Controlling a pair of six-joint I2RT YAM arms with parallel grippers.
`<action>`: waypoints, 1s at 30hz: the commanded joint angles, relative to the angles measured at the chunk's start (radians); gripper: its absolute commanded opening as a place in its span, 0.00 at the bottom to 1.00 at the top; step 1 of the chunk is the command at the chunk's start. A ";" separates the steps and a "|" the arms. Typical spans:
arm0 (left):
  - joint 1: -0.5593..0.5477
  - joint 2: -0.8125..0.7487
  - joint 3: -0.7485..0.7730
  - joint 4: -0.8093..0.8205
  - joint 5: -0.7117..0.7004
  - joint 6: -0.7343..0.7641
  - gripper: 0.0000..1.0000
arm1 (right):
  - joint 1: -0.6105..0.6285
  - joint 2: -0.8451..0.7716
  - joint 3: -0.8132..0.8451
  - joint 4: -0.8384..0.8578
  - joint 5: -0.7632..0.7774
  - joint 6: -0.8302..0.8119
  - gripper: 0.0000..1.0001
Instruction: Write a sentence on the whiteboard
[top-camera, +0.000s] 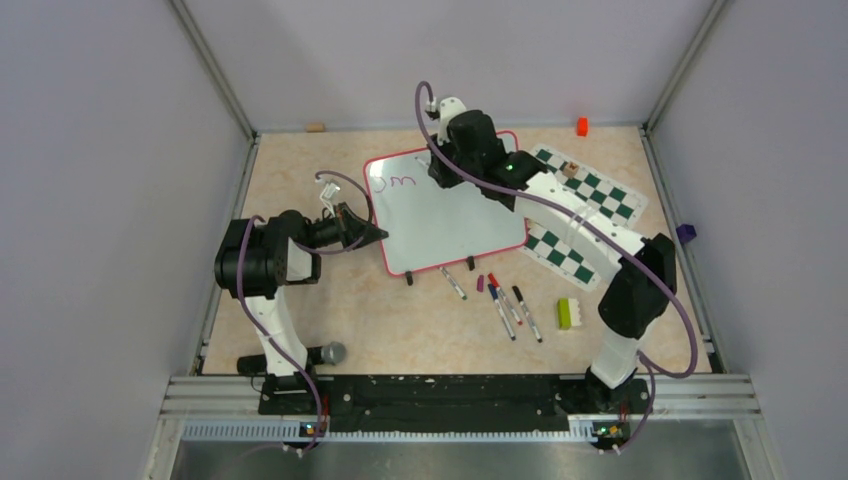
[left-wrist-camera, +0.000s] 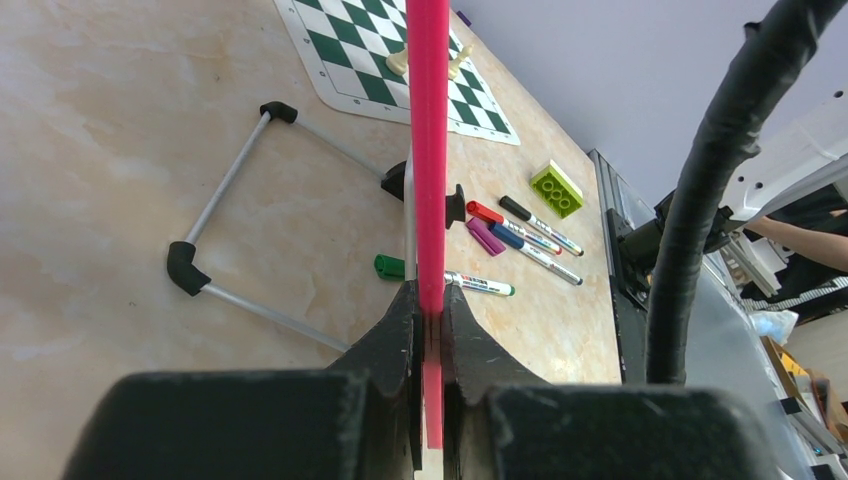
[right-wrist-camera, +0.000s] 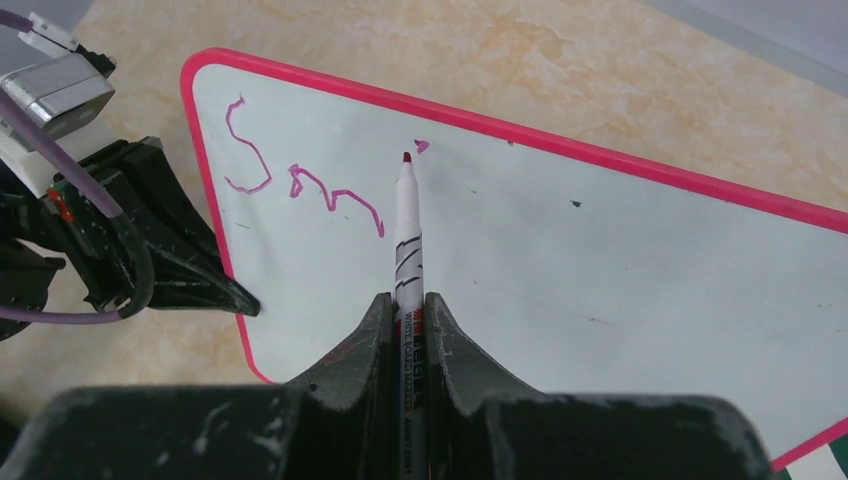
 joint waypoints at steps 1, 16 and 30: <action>-0.018 -0.018 0.017 0.104 0.061 0.033 0.00 | -0.005 -0.083 -0.015 0.056 -0.013 0.006 0.00; -0.019 -0.019 0.016 0.103 0.062 0.032 0.00 | -0.005 -0.050 -0.039 0.037 0.020 0.009 0.00; -0.018 -0.019 0.018 0.104 0.064 0.032 0.00 | -0.005 0.003 0.013 0.030 0.015 0.006 0.00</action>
